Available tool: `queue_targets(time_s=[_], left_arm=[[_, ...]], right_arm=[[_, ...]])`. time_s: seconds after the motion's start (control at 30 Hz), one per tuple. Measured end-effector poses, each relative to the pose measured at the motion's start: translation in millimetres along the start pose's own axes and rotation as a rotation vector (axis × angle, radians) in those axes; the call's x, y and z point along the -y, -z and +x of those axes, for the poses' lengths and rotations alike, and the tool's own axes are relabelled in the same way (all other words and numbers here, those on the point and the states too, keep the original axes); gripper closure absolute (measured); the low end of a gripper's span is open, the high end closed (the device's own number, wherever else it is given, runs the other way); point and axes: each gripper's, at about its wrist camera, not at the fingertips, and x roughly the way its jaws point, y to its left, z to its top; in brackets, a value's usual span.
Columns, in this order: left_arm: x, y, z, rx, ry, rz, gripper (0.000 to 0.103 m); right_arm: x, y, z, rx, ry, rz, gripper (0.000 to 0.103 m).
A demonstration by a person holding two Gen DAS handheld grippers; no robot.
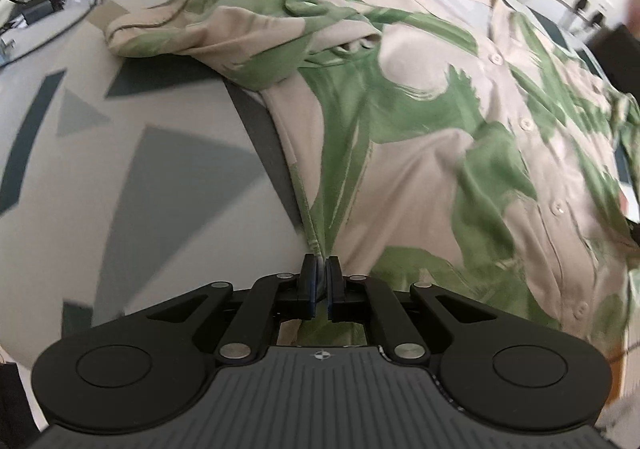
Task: Fold clothes
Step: 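Grasp the shirt hem with both grippers, tug it flat, then open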
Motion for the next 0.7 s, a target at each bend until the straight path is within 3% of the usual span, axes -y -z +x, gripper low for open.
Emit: queue_targets(time_s=[0.17,0.23,0.27,0.3,0.43,0.53,0.57,0.7], left_arm=[[-6,16,-10,-0.035,0.029,-0.010,0.097],[-11,13,-13,-0.036,0.020,-0.024,0.091],[-13,10,-17,-0.023,0.010,-0.030,0.086],[-16,6,-21,-0.010,0.000,-0.036,0.084],[-32,-16,-49,0.111,0.044,-0.094,0.059],[-47,-41,-60,0.171,0.063,-0.182,0.050],[-53,-49,-61,0.184,0.066,-0.205,0.040],[-71,-77,-41,0.191,0.069,-0.325,0.036]], right_arm=[[4,4,-11,-0.004,0.053,0.028,0.096],[2,-1,-15,-0.011,0.083,0.040,0.081],[-2,-5,-19,-0.009,0.097,0.042,0.069],[-5,-9,-23,-0.006,0.110,0.044,0.068],[-31,-54,-47,0.113,-0.050,0.049,0.068],[-65,-112,-53,0.184,-0.222,0.039,0.068],[-78,-132,-54,0.205,-0.270,0.032,0.068],[-141,-207,-34,0.204,-0.492,0.033,0.058]])
